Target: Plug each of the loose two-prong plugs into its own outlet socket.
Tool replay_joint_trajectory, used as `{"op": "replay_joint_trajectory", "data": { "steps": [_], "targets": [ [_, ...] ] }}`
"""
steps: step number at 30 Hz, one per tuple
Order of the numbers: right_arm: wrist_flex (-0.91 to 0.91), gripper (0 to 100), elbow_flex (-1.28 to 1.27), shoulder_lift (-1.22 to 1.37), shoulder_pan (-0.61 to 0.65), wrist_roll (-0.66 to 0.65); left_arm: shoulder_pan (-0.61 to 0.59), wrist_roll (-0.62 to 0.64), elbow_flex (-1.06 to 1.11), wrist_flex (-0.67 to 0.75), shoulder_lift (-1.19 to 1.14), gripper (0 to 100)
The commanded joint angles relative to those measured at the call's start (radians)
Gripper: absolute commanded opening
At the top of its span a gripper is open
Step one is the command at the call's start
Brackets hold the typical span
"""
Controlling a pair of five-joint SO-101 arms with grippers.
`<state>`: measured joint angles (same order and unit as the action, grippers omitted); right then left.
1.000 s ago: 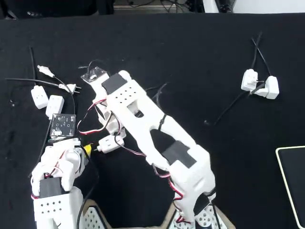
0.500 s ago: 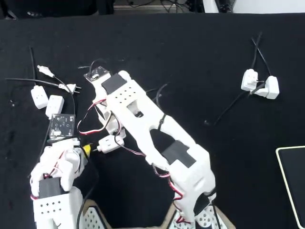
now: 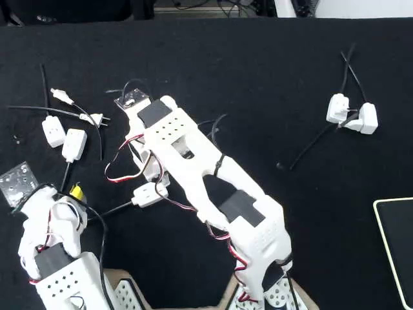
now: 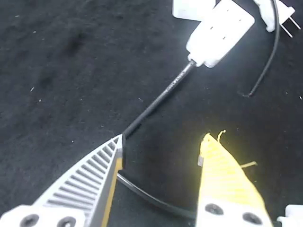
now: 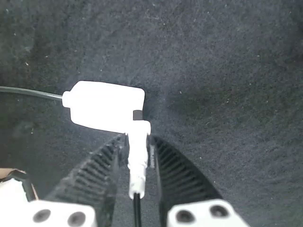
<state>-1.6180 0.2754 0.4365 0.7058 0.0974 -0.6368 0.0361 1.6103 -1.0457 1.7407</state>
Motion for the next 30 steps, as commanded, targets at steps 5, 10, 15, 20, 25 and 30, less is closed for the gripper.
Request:
{"op": "replay_joint_trajectory", "data": {
  "steps": [5,10,15,20,25,30],
  "targets": [
    [0.020,1.0,0.033,-0.005,0.041,0.032,-0.004,0.040,-0.074,0.026,0.005,26],
    [0.014,1.0,0.030,-0.005,0.044,0.034,-0.012,0.038,-0.074,0.026,0.005,26],
    [0.014,1.0,-0.018,-0.007,0.040,0.057,-0.008,0.038,-0.076,0.026,0.005,26],
    [0.021,1.0,-0.028,-0.005,0.038,0.074,-0.012,0.040,-0.085,0.028,0.005,26],
    [0.023,1.0,-0.025,-0.005,0.038,0.074,-0.012,0.040,-0.085,0.028,0.005,26],
    [0.014,1.0,-0.015,0.042,0.038,0.075,-0.013,0.040,-0.085,0.028,0.005,26]
  ]
}}
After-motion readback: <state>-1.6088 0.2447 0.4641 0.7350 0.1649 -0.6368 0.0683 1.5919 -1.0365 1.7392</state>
